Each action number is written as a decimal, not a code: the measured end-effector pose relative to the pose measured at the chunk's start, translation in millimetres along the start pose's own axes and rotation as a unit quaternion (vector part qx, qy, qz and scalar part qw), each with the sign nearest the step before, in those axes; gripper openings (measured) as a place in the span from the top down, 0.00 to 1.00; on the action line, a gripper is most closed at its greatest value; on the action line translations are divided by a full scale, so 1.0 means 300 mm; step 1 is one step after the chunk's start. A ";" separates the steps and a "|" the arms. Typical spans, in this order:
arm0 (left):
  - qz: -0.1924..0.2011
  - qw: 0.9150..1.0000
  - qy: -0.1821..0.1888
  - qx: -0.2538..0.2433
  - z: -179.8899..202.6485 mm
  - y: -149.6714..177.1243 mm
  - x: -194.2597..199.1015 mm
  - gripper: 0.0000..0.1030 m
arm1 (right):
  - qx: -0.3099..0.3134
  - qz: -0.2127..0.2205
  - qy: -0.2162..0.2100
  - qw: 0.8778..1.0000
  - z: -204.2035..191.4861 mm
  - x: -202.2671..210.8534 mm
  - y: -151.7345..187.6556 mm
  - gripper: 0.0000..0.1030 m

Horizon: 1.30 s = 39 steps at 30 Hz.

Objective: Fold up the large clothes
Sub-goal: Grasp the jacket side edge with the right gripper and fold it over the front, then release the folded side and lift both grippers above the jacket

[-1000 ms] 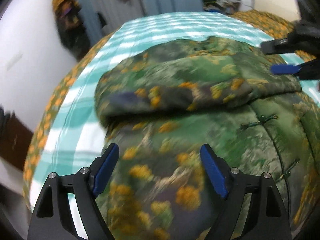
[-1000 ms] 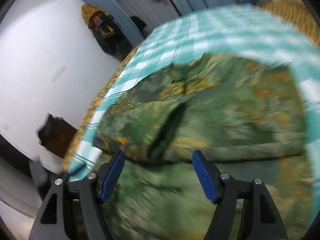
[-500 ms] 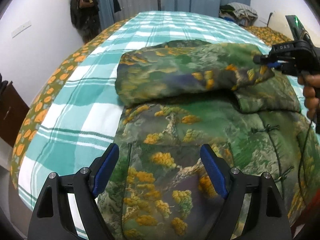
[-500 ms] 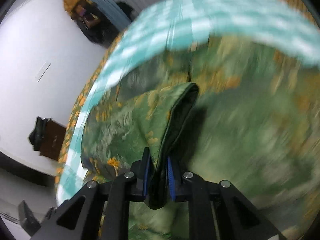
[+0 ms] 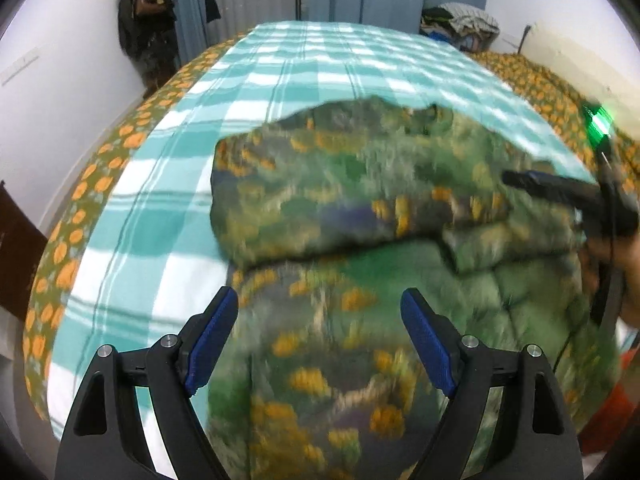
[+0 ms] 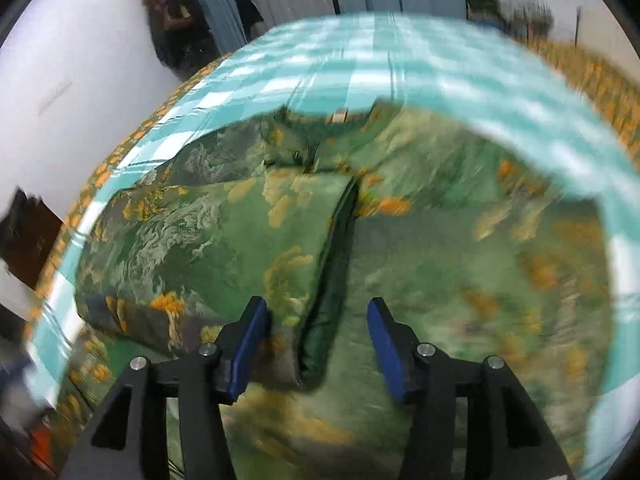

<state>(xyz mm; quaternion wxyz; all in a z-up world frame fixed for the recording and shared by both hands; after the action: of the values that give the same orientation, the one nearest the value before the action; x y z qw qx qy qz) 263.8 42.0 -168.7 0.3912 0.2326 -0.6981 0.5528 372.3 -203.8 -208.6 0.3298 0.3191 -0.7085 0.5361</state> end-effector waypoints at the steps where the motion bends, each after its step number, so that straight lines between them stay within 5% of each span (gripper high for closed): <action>1: 0.000 1.000 0.007 0.008 -0.019 -0.033 -0.015 0.16 | 0.027 0.037 0.013 0.999 -0.010 0.058 -0.015 0.48; 4: 0.000 1.000 0.012 0.017 -0.057 -0.113 -0.088 0.16 | 0.061 0.062 -0.020 0.996 -0.066 0.123 -0.041 0.38; 8: -0.035 0.999 0.004 0.032 -0.086 -0.142 -0.276 0.16 | 0.080 -0.010 -0.068 0.994 -0.141 0.022 -0.011 0.38; 12: -0.087 0.995 -0.002 0.045 -0.112 -0.090 -0.437 0.15 | 0.025 -0.069 -0.046 0.996 -0.082 -0.145 0.042 0.38; 15: -0.099 0.994 0.004 0.039 -0.118 -0.054 -0.511 0.13 | -0.021 -0.079 -0.069 0.994 -0.039 -0.187 0.061 0.38; 25: -0.113 0.993 -0.021 0.018 -0.100 -0.102 -0.492 0.13 | 0.020 -0.066 -0.046 0.997 -0.054 -0.203 0.075 0.38; 31: -0.062 0.998 0.014 0.002 -0.071 -0.229 -0.368 0.15 | 0.021 -0.059 -0.048 0.997 -0.053 -0.190 0.087 0.38; 39: -0.073 0.995 0.006 0.064 -0.158 -0.360 -0.579 0.15 | 0.020 -0.057 -0.046 0.997 -0.057 -0.193 0.089 0.38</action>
<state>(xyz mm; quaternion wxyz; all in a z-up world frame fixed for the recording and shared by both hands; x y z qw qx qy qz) 461.2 38.2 -240.6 0.4189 0.3040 -0.6401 0.5678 386.5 -175.6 -266.6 0.3208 0.3900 -0.6928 0.5149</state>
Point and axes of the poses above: each gripper's, at about its wrist camera, not at the fingertips, and x roughly against the way its jaws point, z to its right, y to its underside, the point moved 6 cm from there along -x, roughly the way its jaws point, and after that the axes turned 13 degrees about -x, right-handed, at the moved point
